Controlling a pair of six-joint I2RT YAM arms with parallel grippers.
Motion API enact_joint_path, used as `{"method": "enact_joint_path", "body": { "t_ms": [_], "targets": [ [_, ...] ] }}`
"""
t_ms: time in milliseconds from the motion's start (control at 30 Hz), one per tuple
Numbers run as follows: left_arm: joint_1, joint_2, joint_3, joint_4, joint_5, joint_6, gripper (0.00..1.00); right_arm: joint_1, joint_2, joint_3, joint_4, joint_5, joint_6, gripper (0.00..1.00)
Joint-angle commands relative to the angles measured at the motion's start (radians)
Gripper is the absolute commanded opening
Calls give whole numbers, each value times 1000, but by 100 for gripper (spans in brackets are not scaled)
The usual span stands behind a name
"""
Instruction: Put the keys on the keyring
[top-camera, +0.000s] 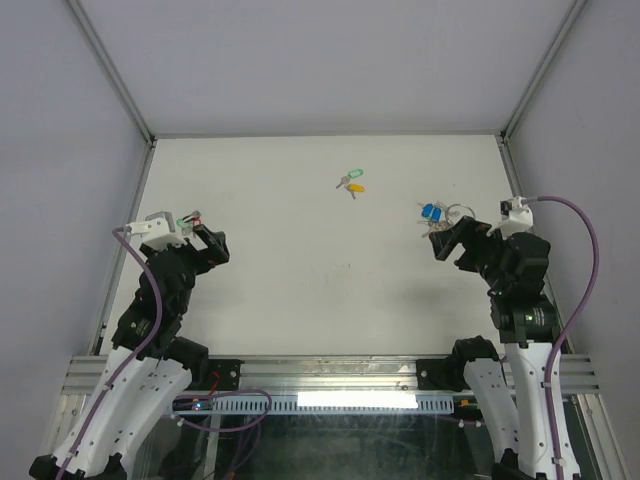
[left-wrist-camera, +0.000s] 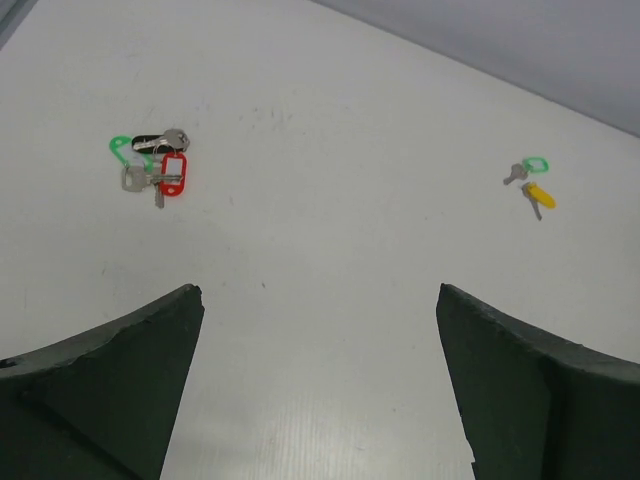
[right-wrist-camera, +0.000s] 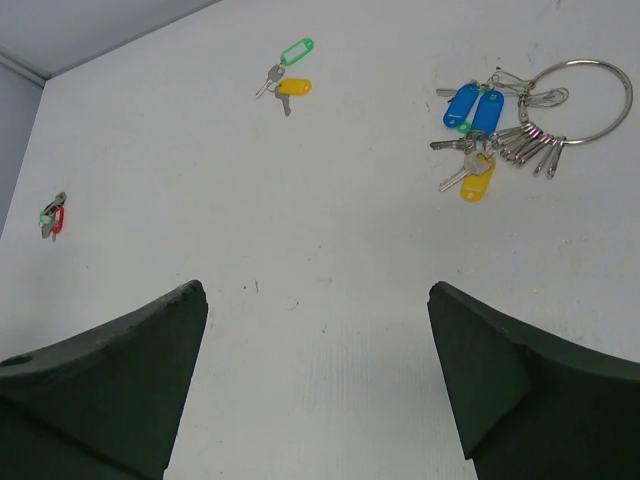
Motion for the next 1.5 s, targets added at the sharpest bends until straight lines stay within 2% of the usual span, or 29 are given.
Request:
{"method": "enact_joint_path", "body": {
  "t_ms": [0, 267, 433, 600, 767, 967, 1133, 1367, 1467],
  "targets": [
    [9, 53, 61, -42, 35, -6, 99, 21, -10, -7, 30, 19, 35, 95],
    [15, 174, 131, -118, 11, 20, 99, 57, -3, -18, -26, 87, 102, 98],
    [19, 228, 163, -132, 56, 30, 99, 74, 29, -28, -52, 123, 154, 99],
    [29, 268, 186, -143, 101, 24, 99, 86, 127, -26, -42, 117, 207, 99],
    [33, 290, 204, -149, 146, 37, 99, 91, 299, 12, -26, 209, 216, 97],
    [37, 302, 215, -132, 209, 63, 99, 75, 556, 105, 24, 330, 135, 91],
    [39, 309, 213, -106, 237, 82, 99, -42, 727, 176, 122, 350, 100, 86],
    [41, 332, 221, -100, 265, 99, 99, -173, 956, 309, 188, 433, 88, 64],
    [41, 342, 225, -100, 272, 102, 98, -206, 1023, 350, 212, 447, 92, 60]
  ]
}}
